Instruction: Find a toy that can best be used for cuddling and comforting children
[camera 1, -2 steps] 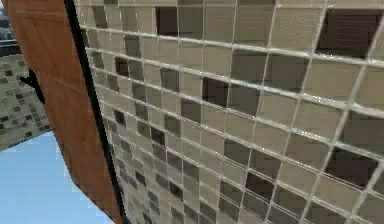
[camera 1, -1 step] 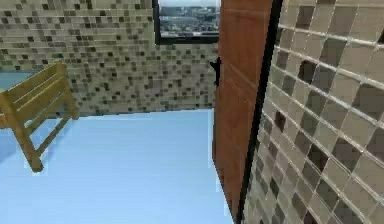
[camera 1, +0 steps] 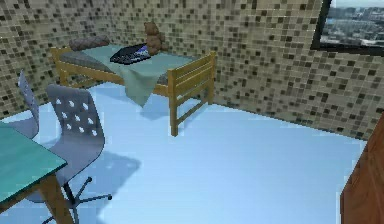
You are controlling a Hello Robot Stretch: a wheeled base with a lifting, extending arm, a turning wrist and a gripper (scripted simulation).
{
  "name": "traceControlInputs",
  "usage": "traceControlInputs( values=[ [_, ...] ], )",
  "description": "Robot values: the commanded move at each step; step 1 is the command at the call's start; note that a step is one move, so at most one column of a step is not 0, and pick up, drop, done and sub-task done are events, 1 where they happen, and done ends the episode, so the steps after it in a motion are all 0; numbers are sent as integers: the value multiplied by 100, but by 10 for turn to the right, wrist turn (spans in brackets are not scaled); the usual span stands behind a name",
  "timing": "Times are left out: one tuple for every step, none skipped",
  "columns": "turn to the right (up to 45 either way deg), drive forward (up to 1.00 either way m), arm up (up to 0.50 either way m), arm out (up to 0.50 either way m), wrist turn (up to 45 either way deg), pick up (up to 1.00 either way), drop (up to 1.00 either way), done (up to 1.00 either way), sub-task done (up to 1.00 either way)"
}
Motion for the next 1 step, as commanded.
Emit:
traceControlInputs(
  values=[
    [0,30,0,0,0,0,0,0,0]
  ],
)
